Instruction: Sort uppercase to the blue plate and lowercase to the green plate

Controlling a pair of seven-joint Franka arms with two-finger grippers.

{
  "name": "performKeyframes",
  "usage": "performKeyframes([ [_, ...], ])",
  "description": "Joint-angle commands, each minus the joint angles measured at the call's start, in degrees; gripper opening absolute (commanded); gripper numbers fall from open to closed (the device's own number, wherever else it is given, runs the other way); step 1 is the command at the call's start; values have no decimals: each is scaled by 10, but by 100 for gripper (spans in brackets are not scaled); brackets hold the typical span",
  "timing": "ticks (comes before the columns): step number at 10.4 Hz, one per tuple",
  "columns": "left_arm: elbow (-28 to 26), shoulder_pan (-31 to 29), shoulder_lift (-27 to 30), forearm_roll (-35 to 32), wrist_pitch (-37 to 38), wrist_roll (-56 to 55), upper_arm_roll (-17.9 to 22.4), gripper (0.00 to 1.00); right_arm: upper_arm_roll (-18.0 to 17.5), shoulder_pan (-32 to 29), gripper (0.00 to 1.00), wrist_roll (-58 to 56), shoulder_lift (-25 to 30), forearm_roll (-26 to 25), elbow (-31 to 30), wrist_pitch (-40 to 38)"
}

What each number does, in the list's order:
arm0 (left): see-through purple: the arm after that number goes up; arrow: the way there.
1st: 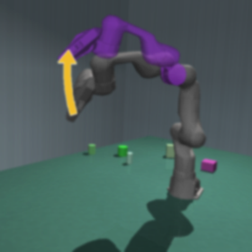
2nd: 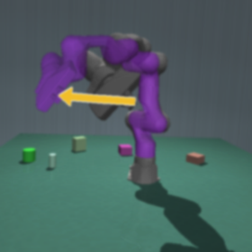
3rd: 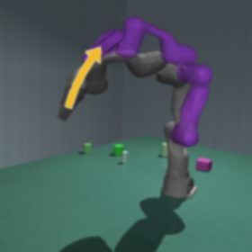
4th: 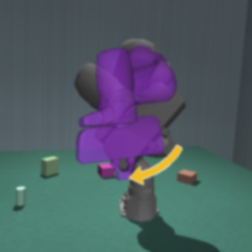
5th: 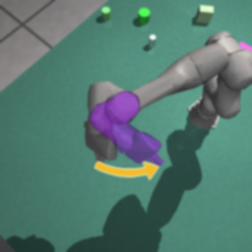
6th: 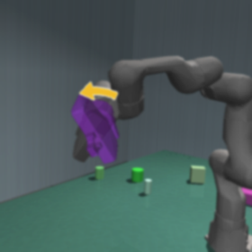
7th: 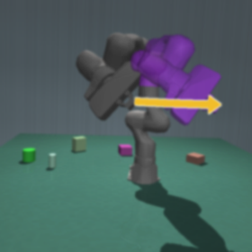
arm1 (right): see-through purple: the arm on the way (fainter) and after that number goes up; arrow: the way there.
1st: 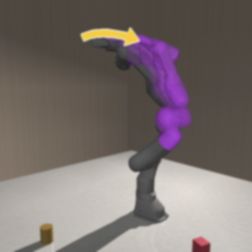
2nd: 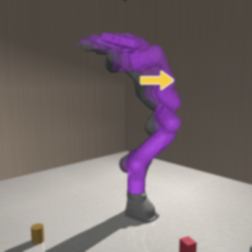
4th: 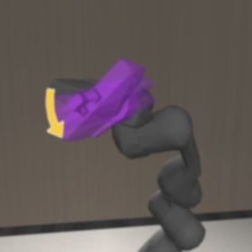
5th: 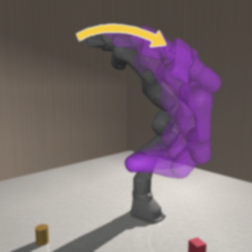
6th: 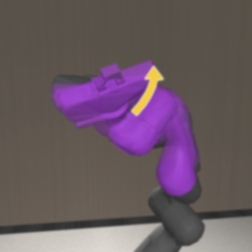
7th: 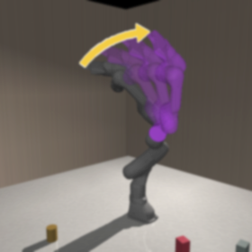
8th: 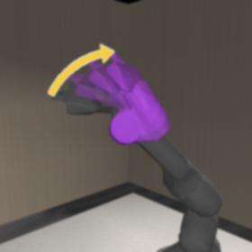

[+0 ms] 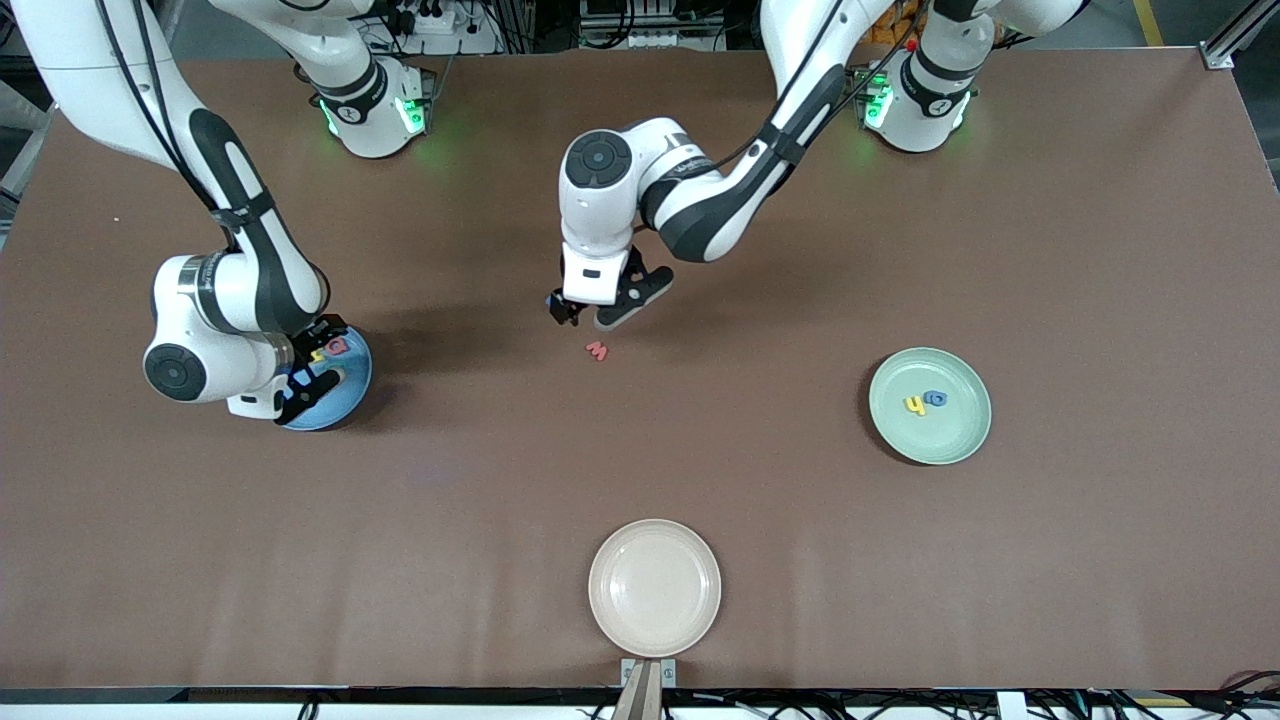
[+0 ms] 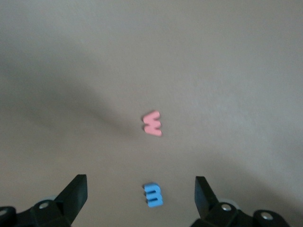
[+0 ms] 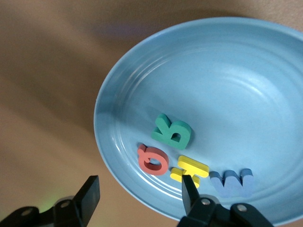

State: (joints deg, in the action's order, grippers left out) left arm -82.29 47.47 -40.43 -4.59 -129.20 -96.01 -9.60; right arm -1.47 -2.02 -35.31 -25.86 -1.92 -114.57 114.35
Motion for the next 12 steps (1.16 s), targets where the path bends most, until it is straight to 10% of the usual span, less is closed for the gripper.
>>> performKeyframes([
  [1,50,23,-44,10,-4,-15,12,100,-4,10,78,40,52,8,-5,-13],
  [3,50,28,-63,10,-4,-16,13,100,-6,17,100,142,95,8,-2,-41],
  [8,50,61,-102,8,-4,-17,14,100,-6,11,100,172,201,8,57,-87],
  [12,84,80,-128,9,-13,-36,38,100,-10,15,100,226,230,8,237,-231],
])
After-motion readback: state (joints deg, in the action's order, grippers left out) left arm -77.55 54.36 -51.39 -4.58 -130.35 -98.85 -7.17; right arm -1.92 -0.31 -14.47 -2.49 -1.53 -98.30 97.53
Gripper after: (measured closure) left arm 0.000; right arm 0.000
